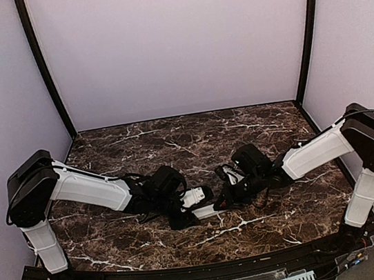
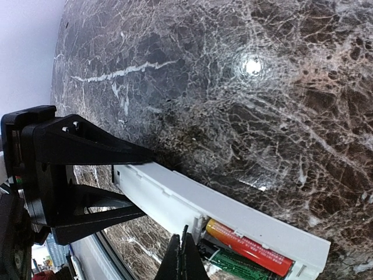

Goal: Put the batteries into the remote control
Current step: Press the battery in the battery compartment.

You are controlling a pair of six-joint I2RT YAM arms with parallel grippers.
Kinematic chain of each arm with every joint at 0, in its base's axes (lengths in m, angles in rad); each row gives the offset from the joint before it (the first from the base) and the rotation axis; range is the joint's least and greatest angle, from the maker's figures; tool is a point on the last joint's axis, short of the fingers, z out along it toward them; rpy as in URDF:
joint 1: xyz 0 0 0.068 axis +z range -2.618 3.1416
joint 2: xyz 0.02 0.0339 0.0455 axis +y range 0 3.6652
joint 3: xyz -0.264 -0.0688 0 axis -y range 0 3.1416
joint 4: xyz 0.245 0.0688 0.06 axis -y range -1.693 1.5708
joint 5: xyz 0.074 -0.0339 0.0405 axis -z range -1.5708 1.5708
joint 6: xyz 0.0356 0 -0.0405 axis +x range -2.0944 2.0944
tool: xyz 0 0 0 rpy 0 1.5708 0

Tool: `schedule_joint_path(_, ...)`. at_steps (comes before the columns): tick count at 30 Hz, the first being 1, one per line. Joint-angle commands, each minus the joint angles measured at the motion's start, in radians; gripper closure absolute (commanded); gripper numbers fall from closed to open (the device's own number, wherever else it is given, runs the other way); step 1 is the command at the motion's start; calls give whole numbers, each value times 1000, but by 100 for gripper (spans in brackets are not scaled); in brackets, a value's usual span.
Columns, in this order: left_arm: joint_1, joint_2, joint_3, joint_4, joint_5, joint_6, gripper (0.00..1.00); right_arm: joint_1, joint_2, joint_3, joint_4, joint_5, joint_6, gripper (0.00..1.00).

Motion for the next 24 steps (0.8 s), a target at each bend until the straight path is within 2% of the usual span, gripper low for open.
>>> schedule_joint_path(1,-5,-15,-15,-12,8,10,56,-13,26,-56,-18,36,14,100)
schedule_joint_path(6,-5,-14,-16,-13,14,15,56,-22,27,-78,15,-13,22,100)
schedule_joint_path(12,-5,-11,-9,-22,39,-13,54,-16,-71,45,-143,-24,-62,100)
schedule_joint_path(17,-6,0,6,-45,53,-58,55,-16,-154,95,-210,-49,-73,99)
schedule_joint_path(20,-9,1,6,-45,58,-86,57,-17,-178,122,-316,18,-78,96)
schedule_joint_path(24,-19,1,4,-44,62,-155,60,-9,-196,140,-423,147,-74,88)
